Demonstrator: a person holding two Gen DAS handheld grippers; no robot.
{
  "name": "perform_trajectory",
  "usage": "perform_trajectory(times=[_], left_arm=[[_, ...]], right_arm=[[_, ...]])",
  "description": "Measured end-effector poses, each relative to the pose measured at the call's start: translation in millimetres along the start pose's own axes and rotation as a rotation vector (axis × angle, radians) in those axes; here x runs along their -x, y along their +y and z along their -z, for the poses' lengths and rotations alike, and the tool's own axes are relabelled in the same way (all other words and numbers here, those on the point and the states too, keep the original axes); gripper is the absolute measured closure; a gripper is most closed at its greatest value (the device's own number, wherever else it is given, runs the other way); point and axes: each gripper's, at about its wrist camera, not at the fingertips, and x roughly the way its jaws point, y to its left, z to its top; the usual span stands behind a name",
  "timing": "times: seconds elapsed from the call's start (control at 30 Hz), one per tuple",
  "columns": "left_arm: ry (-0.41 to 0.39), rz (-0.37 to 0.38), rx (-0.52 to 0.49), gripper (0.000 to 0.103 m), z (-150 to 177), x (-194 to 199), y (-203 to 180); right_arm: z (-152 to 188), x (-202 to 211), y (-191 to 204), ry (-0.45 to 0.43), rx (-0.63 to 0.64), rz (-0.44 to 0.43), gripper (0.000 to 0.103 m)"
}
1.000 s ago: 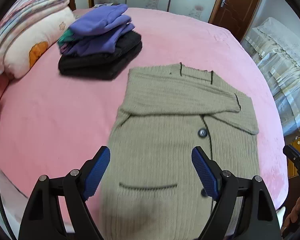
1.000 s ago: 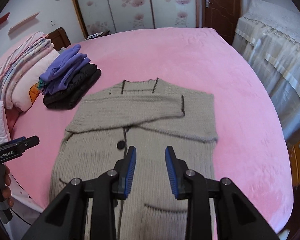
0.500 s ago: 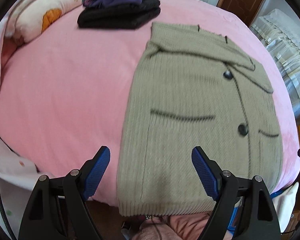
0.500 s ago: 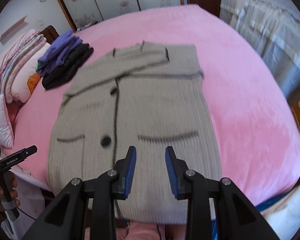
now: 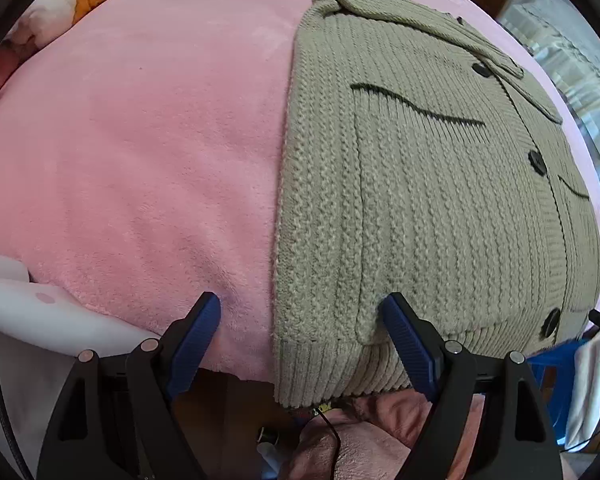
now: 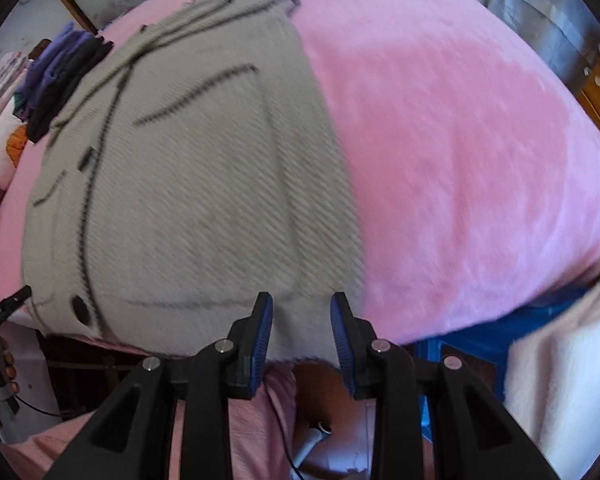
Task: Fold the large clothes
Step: 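Move both tools open to the ribbed hem of the cardigan, then grasp the cardigan hem with the left tool while the right tool grasps it too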
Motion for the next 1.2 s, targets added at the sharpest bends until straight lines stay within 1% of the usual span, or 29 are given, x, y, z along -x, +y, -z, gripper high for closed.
perform_trajectory(times=[0.13,0.27,0.5,0.57,0.7,0.77,0.83,0.9,1.07,1.2], left_arm=[[0.000,0.024,0.004,0.020,5,-4,5],[0.004,0.048,0.009,0.020,2,-9,8],[0.009,0.092,0.004,0.020,11,-6,19],[0.014,0.102,0.002,0.020,13,-7,21],[0.019,0.123,0.009,0.020,15,-11,20],[0.012,0.115,-0.010,0.020,17,-11,16],[-0.001,0.092,-0.037,0.020,19,-11,12],[-0.012,0.082,-0.047,0.022,23,-10,8],[-0.038,0.087,-0.028,0.022,30,-12,2],[-0.040,0.077,-0.018,0.022,42,-16,0]], right_arm=[[4,-2,-15,0.002,0.002,0.024,0.073],[4,-5,-28,0.011,-0.013,-0.002,0.073],[-4,-19,-23,0.033,0.062,-0.069,0.073],[-5,-22,-20,0.035,0.083,-0.081,0.070],[-8,-27,-15,0.029,0.091,-0.095,0.070],[-8,-26,-16,0.025,0.087,-0.096,0.070],[-8,-27,-15,0.021,0.085,-0.096,0.070],[-7,-26,-11,0.012,0.083,-0.101,0.070],[0,-22,-12,-0.006,0.075,-0.107,0.071],[0,-32,-13,-0.004,0.008,-0.110,0.070]])
